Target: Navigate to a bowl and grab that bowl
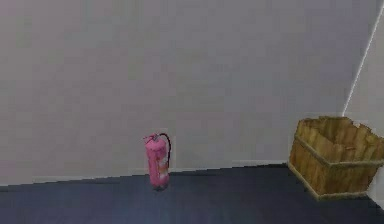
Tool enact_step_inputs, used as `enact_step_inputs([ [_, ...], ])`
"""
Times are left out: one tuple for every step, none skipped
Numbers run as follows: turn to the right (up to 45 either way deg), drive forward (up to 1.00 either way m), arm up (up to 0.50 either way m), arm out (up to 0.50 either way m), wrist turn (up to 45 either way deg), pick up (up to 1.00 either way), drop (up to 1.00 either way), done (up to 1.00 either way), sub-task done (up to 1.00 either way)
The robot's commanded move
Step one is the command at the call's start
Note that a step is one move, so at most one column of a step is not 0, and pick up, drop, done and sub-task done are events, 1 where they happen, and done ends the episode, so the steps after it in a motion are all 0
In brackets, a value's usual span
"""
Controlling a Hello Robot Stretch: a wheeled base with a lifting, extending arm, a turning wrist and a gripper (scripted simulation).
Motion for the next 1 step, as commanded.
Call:
enact_step_inputs([
  [0.0, 0.75, 0.00, 0.00, 0.0, 0.00, 0.00, 0.00, 0.00],
])
